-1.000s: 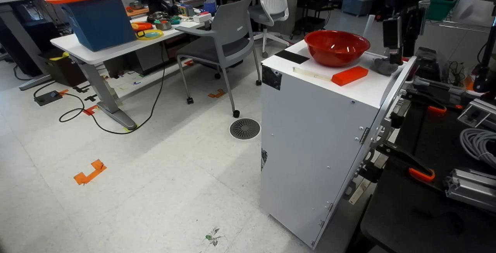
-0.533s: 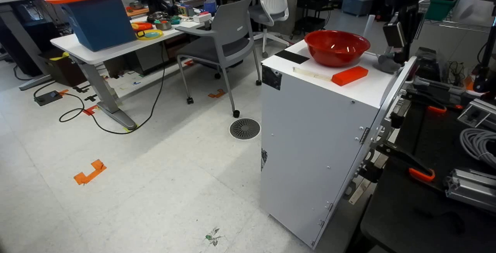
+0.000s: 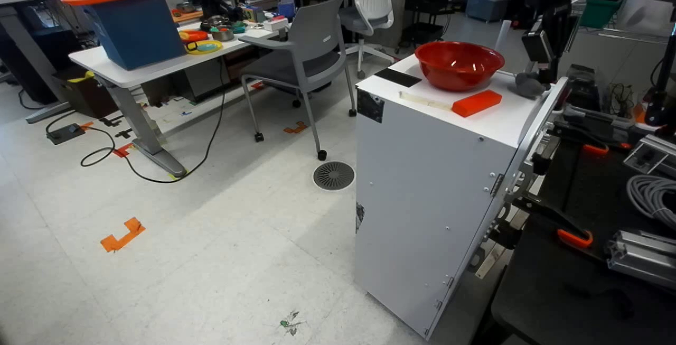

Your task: Pick up the grey toy and put it the red bowl

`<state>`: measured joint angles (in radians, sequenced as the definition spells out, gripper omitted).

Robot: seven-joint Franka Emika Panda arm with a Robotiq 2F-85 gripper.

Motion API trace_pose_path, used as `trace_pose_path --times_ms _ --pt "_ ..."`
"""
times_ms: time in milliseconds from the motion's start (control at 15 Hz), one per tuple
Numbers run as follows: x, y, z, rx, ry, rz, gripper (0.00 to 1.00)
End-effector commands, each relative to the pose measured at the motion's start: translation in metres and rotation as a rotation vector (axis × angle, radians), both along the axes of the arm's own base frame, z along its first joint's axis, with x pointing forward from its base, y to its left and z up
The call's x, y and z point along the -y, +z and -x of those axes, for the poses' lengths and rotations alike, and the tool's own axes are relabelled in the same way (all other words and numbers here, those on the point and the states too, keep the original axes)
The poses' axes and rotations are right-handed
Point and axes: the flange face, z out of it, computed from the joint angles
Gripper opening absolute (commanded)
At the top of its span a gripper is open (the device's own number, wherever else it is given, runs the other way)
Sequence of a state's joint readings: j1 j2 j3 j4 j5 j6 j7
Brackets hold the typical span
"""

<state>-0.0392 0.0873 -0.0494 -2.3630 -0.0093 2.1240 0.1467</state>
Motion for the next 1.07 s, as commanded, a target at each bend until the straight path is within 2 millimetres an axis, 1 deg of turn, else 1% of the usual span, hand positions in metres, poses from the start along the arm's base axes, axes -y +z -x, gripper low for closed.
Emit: trace_pose_path --times_ms 0,533,800,1000 --pt "-0.006 0.022 0.001 0.039 0.005 0.064 0.02" --pt "-0.027 0.069 0.008 0.158 0.03 0.187 0.02" --pt "-0.019 0.084 0.009 0.197 -0.012 0.259 0.02" --pt "-0.007 0.087 0.007 0.203 -0.048 0.283 0.02"
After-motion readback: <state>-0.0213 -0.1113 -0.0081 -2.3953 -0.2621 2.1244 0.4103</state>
